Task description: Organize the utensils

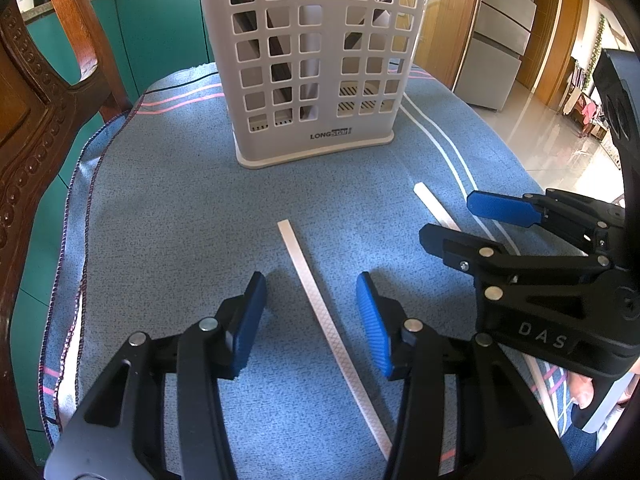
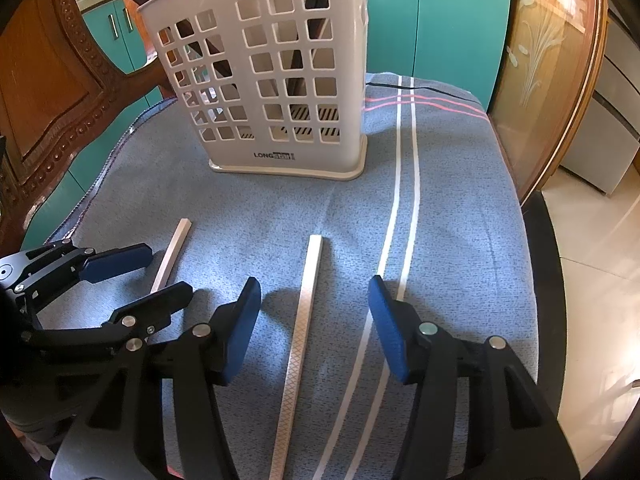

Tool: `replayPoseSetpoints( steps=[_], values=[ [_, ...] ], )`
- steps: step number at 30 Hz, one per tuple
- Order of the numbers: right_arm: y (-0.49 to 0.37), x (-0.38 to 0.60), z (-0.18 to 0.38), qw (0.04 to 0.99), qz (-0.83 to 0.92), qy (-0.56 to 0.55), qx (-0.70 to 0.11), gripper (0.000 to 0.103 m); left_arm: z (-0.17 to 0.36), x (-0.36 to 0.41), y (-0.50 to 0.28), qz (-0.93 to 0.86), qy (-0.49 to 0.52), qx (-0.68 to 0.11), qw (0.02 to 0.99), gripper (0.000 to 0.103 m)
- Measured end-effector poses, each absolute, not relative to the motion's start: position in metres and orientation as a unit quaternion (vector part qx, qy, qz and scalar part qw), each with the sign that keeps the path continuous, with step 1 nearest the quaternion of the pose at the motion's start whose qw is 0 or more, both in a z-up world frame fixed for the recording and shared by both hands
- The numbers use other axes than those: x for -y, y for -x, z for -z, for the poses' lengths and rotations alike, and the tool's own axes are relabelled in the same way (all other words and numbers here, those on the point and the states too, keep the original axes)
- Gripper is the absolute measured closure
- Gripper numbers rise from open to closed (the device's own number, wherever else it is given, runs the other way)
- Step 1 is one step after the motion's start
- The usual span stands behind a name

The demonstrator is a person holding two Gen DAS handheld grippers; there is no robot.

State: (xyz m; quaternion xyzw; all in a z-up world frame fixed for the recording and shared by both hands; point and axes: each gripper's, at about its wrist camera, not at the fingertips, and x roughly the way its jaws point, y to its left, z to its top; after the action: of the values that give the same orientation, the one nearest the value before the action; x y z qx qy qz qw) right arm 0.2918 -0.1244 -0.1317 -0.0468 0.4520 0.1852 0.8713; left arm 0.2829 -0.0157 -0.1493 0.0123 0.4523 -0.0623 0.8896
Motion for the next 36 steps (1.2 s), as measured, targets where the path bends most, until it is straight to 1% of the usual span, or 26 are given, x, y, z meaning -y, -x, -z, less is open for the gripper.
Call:
replayPoseSetpoints(
  steps=[1, 2, 3, 5, 6, 7, 8, 9, 10, 11, 16, 17, 18, 19, 20, 21, 28, 29, 30, 31, 32, 33, 35, 36],
  values=[
    [-0.292, 0.124, 0.132, 0.871, -0.185, 0.047, -0.452, 0.048, 0.149, 0.015, -0.283, 0.062, -0.012, -0.452, 0.89, 0.055],
    [-0.291, 0.124, 0.132, 0.872, -0.184, 0.048, -0.451, 0.053, 0.15, 0.014, -0.283, 0.061, -0.012, -0.453, 0.89, 0.055],
    [-0.291, 0.123, 0.132, 0.873, -0.179, 0.052, -0.45, 0.061, 0.15, 0.012, -0.283, 0.06, -0.01, -0.453, 0.889, 0.055],
    [-0.291, 0.125, 0.132, 0.878, -0.163, 0.064, -0.446, 0.071, 0.149, 0.01, -0.284, 0.057, -0.01, -0.453, 0.89, 0.061],
    [-0.291, 0.126, 0.132, 0.878, -0.164, 0.061, -0.446, 0.078, 0.149, 0.008, -0.284, 0.054, -0.01, -0.453, 0.89, 0.063],
    [-0.292, 0.129, 0.132, 0.877, -0.166, 0.054, -0.447, 0.082, 0.149, 0.006, -0.284, 0.051, -0.008, -0.453, 0.89, 0.068],
    [-0.292, 0.13, 0.132, 0.877, -0.165, 0.051, -0.448, 0.089, 0.149, 0.003, -0.284, 0.048, -0.006, -0.454, 0.89, 0.071],
    [-0.293, 0.133, 0.132, 0.878, -0.162, 0.047, -0.448, 0.092, 0.149, 0.001, -0.284, 0.048, -0.003, -0.455, 0.889, 0.074],
    [-0.294, 0.134, 0.132, 0.878, -0.16, 0.044, -0.449, 0.092, 0.149, -0.001, -0.284, 0.047, 0.0, -0.455, 0.889, 0.078],
    [-0.295, 0.137, 0.132, 0.877, -0.162, 0.035, -0.451, 0.092, 0.149, -0.004, -0.284, 0.047, 0.004, -0.457, 0.888, 0.079],
    [-0.298, 0.146, 0.127, 0.877, -0.179, 0.01, -0.446, 0.092, 0.148, -0.025, -0.288, 0.053, 0.045, -0.461, 0.885, 0.079],
    [-0.298, 0.146, 0.127, 0.876, -0.179, 0.011, -0.448, 0.089, 0.149, -0.028, -0.289, 0.052, 0.049, -0.461, 0.884, 0.075],
    [-0.299, 0.146, 0.127, 0.875, -0.178, 0.011, -0.449, 0.083, 0.149, -0.03, -0.29, 0.052, 0.051, -0.461, 0.884, 0.072],
    [-0.3, 0.145, 0.128, 0.874, -0.177, 0.012, -0.452, 0.08, 0.149, -0.032, -0.291, 0.054, 0.055, -0.462, 0.883, 0.065],
    [-0.3, 0.145, 0.128, 0.874, -0.176, 0.014, -0.453, 0.073, 0.149, -0.033, -0.293, 0.056, 0.057, -0.463, 0.883, 0.062],
    [-0.302, 0.143, 0.128, 0.874, -0.173, 0.018, -0.454, 0.07, 0.149, -0.033, -0.296, 0.057, 0.058, -0.465, 0.882, 0.061],
    [-0.305, 0.124, 0.134, 0.874, -0.147, 0.088, -0.455, 0.07, 0.149, -0.018, -0.302, 0.035, 0.017, -0.469, 0.883, 0.062],
    [-0.305, 0.123, 0.134, 0.874, -0.147, 0.087, -0.455, 0.072, 0.149, -0.017, -0.301, 0.031, 0.013, -0.468, 0.883, 0.065],
    [-0.306, 0.125, 0.135, 0.873, -0.153, 0.08, -0.456, 0.078, 0.149, -0.018, -0.301, 0.028, 0.011, -0.466, 0.884, 0.071],
    [-0.304, 0.124, 0.135, 0.873, -0.156, 0.077, -0.456, 0.084, 0.149, -0.019, -0.301, 0.026, 0.011, -0.465, 0.885, 0.081],
    [-0.303, 0.123, 0.135, 0.872, -0.159, 0.075, -0.456, 0.092, 0.149, -0.022, -0.301, 0.026, 0.016, -0.464, 0.885, 0.09],
    [-0.301, 0.122, 0.135, 0.872, -0.161, 0.073, -0.456, 0.093, 0.148, -0.022, -0.3, 0.027, 0.021, -0.463, 0.886, 0.09],
    [-0.3, 0.121, 0.135, 0.873, -0.166, 0.064, -0.455, 0.095, 0.147, -0.027, -0.298, 0.032, 0.038, -0.459, 0.887, 0.096],
    [-0.3, 0.123, 0.135, 0.871, -0.174, 0.052, -0.456, 0.096, 0.145, -0.028, -0.297, 0.036, 0.044, -0.453, 0.89, 0.096]
  ],
)
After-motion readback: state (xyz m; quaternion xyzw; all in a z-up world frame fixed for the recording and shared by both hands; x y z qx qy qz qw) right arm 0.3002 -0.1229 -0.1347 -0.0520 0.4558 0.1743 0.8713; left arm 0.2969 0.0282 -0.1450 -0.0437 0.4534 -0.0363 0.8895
